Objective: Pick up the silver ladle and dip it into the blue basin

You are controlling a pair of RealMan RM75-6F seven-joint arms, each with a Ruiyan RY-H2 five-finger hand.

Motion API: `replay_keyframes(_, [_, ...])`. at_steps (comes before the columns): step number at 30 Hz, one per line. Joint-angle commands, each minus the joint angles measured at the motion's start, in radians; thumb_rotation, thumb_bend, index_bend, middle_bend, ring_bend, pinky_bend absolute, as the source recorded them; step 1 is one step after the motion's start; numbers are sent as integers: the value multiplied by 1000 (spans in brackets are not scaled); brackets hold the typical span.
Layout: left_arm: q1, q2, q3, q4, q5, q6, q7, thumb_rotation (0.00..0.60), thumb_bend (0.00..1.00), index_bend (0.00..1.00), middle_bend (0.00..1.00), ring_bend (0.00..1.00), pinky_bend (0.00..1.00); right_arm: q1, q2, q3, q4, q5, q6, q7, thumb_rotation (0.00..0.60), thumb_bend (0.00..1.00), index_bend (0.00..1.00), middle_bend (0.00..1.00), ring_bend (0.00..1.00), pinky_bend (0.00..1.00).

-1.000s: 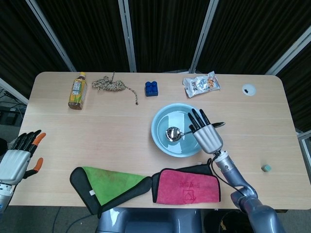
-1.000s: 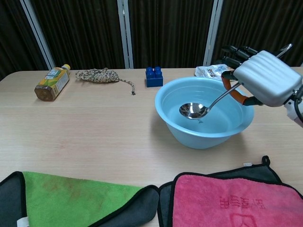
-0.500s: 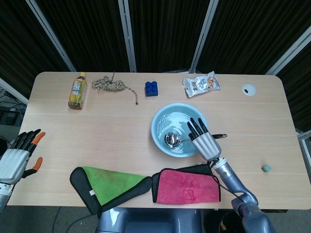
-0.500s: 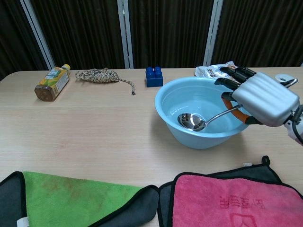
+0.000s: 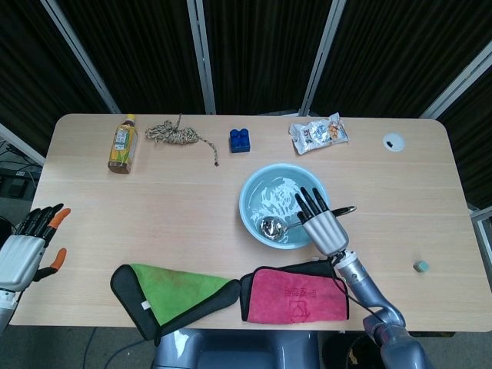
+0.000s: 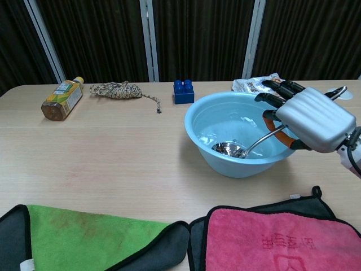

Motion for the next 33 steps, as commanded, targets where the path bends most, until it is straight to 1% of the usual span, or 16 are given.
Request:
replay_keyframes(1, [0, 0, 0, 1, 0, -1, -1, 600, 500, 25, 0, 0, 0, -1, -3, 10, -9, 15, 0, 23, 600, 458, 671, 173, 27, 174])
replay_keyframes(5, [-1, 0, -1, 2, -3, -2, -2, 600, 500, 25, 0, 0, 0, 6, -5, 50, -32, 58, 12, 88, 600, 455, 671, 173, 27, 174])
replay_keyframes(7, [-1, -1, -1, 2, -5, -3, -1, 600, 500, 25, 0, 0, 0, 12, -6, 82, -48, 90, 30, 138, 600, 449, 671, 173, 27, 174])
replay_keyframes(19, [-2, -2, -3, -1, -8, -1, 6, 600, 500, 25, 0, 0, 0, 27, 2, 148, -91, 158, 70, 266, 600, 447, 674, 175, 27, 174])
replay_keyframes(23, [-1, -2, -3, -2, -8, 1, 7, 600, 500, 25, 0, 0, 0, 32, 7, 154, -95, 164, 81, 270, 600, 447, 674, 176, 28, 174])
replay_keyframes(30, [0, -4, -3, 9, 7, 15, 1, 600, 500, 25, 0, 0, 0, 34, 23, 146, -105, 159, 99, 242, 600, 446, 674, 177, 28, 174])
replay_keyframes(33, [4, -3, -12, 17, -1, 29, -16, 600, 500, 25, 0, 0, 0, 36, 31, 147, -109, 161, 99, 237, 600, 447, 674, 177, 28, 174])
